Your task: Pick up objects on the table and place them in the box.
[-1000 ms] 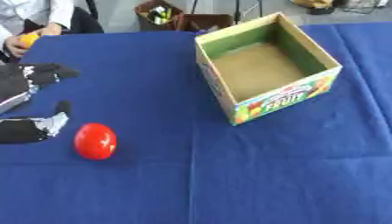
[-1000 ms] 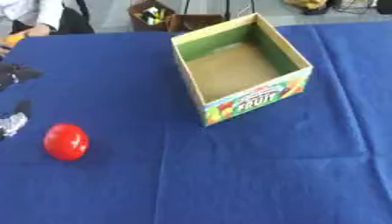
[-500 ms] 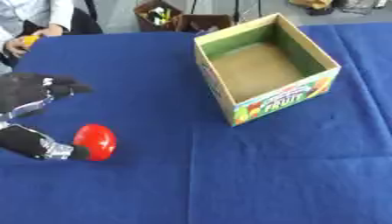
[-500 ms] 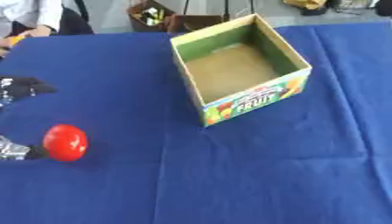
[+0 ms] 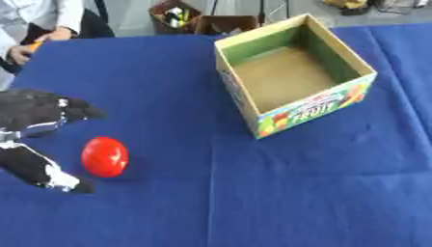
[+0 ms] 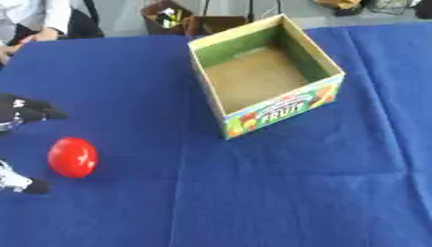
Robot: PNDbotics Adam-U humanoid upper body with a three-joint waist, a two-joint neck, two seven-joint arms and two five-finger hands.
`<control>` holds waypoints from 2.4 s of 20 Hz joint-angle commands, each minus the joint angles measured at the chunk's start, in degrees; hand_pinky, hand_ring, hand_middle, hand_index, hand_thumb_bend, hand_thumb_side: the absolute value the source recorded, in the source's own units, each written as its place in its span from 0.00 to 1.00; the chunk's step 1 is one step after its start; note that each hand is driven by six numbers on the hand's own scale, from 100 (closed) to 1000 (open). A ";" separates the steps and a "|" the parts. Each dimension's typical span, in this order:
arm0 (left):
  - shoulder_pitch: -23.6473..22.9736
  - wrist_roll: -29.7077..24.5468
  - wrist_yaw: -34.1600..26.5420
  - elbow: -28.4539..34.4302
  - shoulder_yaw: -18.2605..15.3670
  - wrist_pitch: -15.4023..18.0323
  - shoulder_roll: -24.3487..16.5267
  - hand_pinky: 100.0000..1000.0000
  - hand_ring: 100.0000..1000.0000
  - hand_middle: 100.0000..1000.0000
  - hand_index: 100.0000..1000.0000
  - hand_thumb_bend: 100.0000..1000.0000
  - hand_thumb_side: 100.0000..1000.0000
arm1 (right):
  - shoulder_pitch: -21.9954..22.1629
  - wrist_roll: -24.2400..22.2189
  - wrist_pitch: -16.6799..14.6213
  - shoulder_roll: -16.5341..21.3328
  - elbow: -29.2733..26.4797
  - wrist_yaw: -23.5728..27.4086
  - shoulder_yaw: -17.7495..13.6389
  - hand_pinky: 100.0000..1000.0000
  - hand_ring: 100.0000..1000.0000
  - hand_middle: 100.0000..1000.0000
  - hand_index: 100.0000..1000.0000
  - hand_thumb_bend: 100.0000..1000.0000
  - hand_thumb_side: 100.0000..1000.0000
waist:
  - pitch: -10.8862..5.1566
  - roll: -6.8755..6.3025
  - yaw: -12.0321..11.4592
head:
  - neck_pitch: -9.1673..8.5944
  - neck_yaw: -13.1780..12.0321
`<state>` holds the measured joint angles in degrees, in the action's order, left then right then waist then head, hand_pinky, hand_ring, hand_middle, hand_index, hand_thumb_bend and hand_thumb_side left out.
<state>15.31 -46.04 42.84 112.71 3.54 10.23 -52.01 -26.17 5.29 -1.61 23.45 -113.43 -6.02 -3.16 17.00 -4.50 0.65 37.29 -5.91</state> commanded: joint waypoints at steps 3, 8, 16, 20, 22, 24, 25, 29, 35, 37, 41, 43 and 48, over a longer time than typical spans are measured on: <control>1.83 0.13 -1.80 -2.61 0.94 0.58 -1.97 0.52 0.74 0.76 0.98 0.60 0.76 | -0.35 -0.37 0.00 0.44 -1.16 -0.16 -0.12 0.67 0.73 0.46 0.69 0.13 0.62 | -0.70 0.02 0.19 | -0.57 -0.32; 2.99 2.77 -1.84 -5.78 2.12 1.11 -0.84 0.46 0.69 0.74 0.96 0.51 0.72 | -0.40 -0.53 0.00 0.28 -1.16 -0.14 -0.13 0.67 0.73 0.46 0.69 0.13 0.62 | -0.42 0.02 0.44 | -0.69 -0.54; 4.59 2.74 -0.87 -10.06 4.05 2.17 0.28 0.42 0.66 0.74 0.94 0.47 0.70 | -0.54 -0.72 -0.08 0.09 -1.16 -0.03 -0.10 0.67 0.73 0.46 0.69 0.13 0.62 | -0.22 0.06 0.77 | -0.97 -0.89; 4.90 2.04 -1.51 -11.88 4.64 2.55 0.92 0.42 0.65 0.75 0.95 0.48 0.72 | -0.54 -0.71 -0.09 0.03 -1.16 0.00 -0.15 0.68 0.73 0.46 0.69 0.13 0.61 | -0.11 0.10 0.91 | -1.12 -0.99; 5.04 1.40 -1.88 -12.52 4.87 2.69 1.07 0.42 0.66 0.76 0.95 0.49 0.73 | -0.56 -0.72 -0.09 -0.01 -1.16 0.03 -0.16 0.68 0.73 0.46 0.69 0.13 0.62 | -0.05 0.09 0.95 | -1.16 -1.07; 5.21 0.76 -1.77 -13.00 5.01 2.75 1.13 0.42 0.67 0.78 0.96 0.50 0.74 | -0.58 -0.76 -0.11 -0.03 -1.16 0.06 -0.15 0.68 0.73 0.46 0.69 0.13 0.62 | 0.00 0.08 0.99 | -1.20 -1.14; 5.29 0.54 -1.53 -13.20 5.04 2.73 1.15 0.42 0.67 0.80 0.96 0.51 0.74 | -0.58 -0.78 -0.12 -0.05 -1.16 0.07 -0.14 0.68 0.73 0.46 0.69 0.13 0.62 | 0.01 0.08 1.00 | -1.22 -1.18; 5.48 -0.38 -0.06 -13.96 5.23 2.64 1.23 0.41 0.67 0.82 0.97 0.53 0.74 | -0.55 -0.85 -0.12 -0.15 -1.16 0.11 -0.15 0.68 0.73 0.46 0.69 0.13 0.62 | 0.05 0.04 1.15 | -1.36 -1.29; 5.44 -1.08 0.44 -14.98 5.87 2.99 1.51 0.32 0.60 0.78 0.97 0.53 0.73 | -0.60 -0.84 -0.11 -0.29 -1.16 0.13 -0.20 0.68 0.73 0.46 0.69 0.13 0.62 | 0.20 0.07 1.20 | -1.48 -1.39; 5.33 -1.26 0.41 -15.16 6.07 3.20 1.54 0.29 0.56 0.76 0.96 0.53 0.73 | -0.61 -0.83 -0.07 -0.35 -1.16 0.14 -0.21 0.68 0.73 0.46 0.69 0.13 0.62 | 0.27 0.09 1.14 | -1.46 -1.40; 5.33 -1.02 -0.04 -15.15 6.32 3.38 1.66 0.25 0.53 0.68 0.93 0.51 0.73 | -0.64 -0.90 -0.01 -0.47 -1.16 0.16 -0.19 0.68 0.73 0.46 0.69 0.13 0.62 | 0.36 0.11 1.01 | -1.56 -1.44; 5.33 -0.37 -0.14 -14.84 6.44 3.65 1.69 0.23 0.52 0.65 0.92 0.50 0.73 | -0.68 -0.92 -0.01 -0.52 -1.16 0.15 -0.20 0.68 0.73 0.46 0.69 0.13 0.62 | 0.41 0.15 1.02 | -1.60 -1.47; 5.08 2.62 0.35 -14.58 6.67 4.59 1.97 0.17 0.47 0.54 0.87 0.50 0.71 | -0.69 -0.90 0.05 -0.66 -1.16 0.12 -0.31 0.68 0.73 0.46 0.69 0.12 0.61 | 0.53 0.22 1.04 | -1.73 -1.48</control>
<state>20.10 -44.32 42.97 97.30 10.35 14.61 -48.81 -26.19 4.51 -1.51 22.36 -113.43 -5.97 -3.16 18.41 -4.46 1.76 36.12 -7.27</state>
